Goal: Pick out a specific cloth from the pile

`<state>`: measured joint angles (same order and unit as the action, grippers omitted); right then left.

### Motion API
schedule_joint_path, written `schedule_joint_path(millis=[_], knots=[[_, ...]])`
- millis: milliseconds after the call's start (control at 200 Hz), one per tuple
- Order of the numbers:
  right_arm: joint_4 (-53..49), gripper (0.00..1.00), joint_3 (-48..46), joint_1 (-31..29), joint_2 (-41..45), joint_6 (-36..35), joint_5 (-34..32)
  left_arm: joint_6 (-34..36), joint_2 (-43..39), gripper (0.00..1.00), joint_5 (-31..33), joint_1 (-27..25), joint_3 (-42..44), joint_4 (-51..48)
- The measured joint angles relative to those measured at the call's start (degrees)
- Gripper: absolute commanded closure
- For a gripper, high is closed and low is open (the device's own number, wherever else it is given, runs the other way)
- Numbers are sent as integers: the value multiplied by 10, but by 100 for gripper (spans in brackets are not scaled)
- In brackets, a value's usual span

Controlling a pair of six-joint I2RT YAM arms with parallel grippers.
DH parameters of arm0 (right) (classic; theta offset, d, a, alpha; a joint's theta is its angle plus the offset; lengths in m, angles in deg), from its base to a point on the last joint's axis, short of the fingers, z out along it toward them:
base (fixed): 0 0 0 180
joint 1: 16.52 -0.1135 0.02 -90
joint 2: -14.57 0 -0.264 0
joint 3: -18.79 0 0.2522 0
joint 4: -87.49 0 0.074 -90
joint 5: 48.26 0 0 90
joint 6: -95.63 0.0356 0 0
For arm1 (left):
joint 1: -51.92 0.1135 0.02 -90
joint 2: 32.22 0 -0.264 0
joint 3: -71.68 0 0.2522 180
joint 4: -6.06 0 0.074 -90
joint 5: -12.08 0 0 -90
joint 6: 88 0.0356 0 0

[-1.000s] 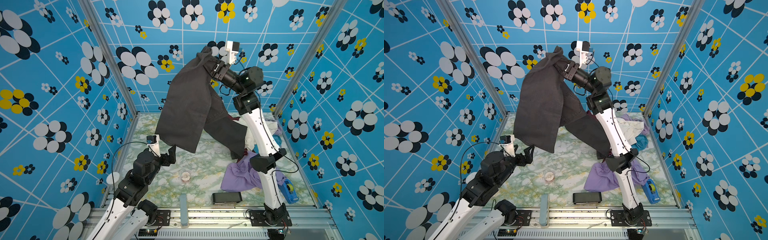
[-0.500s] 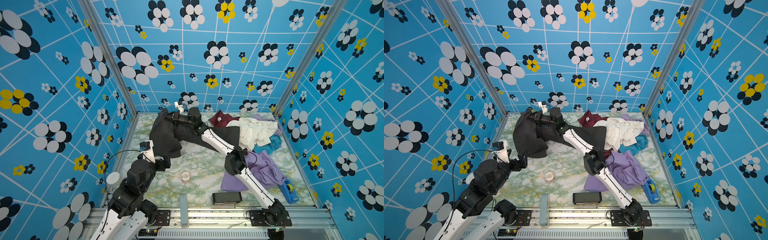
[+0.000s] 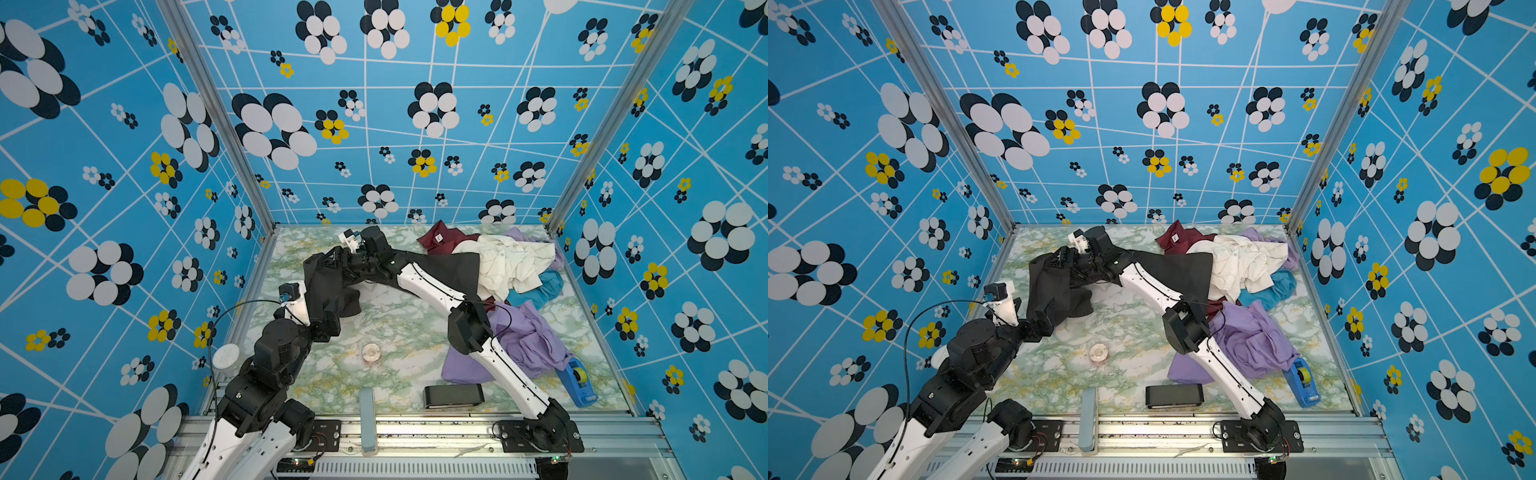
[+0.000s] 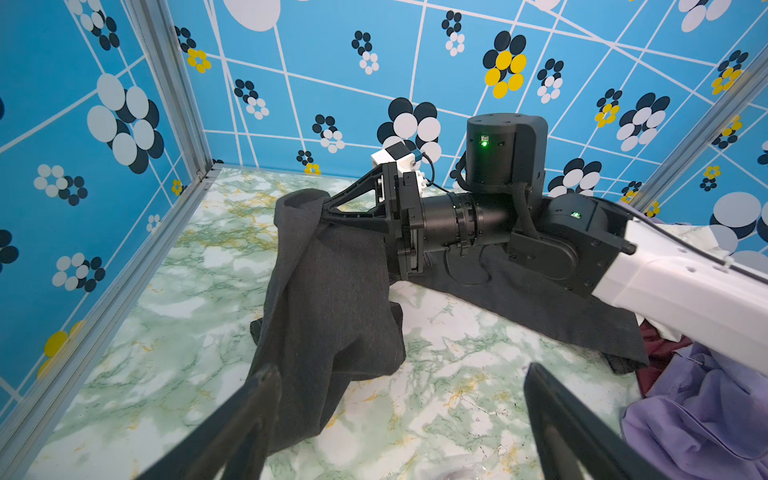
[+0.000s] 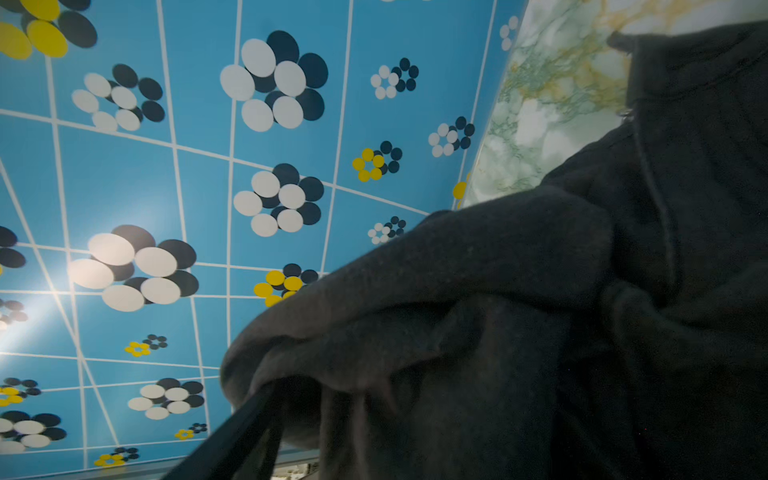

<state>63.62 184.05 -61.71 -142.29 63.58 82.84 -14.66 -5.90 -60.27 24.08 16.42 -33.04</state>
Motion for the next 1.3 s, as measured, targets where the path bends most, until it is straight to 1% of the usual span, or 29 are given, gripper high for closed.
schedule_joint_path(millis=[140,305,400,475,675,795,905,990,1085,1304], knots=[[-154,1,53,2,33,-98,-31,0,0,7,0,0,0,0],[-301,1,54,13,118,-186,-85,0,0,7,0,0,3,0],[-370,1,25,26,179,-234,-125,0,0,7,0,0,7,0],[-405,2,-35,40,239,-266,-155,0,0,7,0,0,7,0],[-433,6,-263,91,391,-323,-235,0,0,7,-1,0,7,1],[-428,8,-402,146,476,-336,-269,0,9,7,-3,0,7,1],[-419,9,-493,197,527,-344,-302,0,30,7,-7,0,7,4],[-413,9,-540,224,543,-349,-319,0,52,8,-13,0,7,8],[-400,10,-575,238,542,-351,-331,-1,71,7,-19,0,7,14],[-387,11,-583,244,497,-362,-349,-5,93,8,-31,0,3,16]])
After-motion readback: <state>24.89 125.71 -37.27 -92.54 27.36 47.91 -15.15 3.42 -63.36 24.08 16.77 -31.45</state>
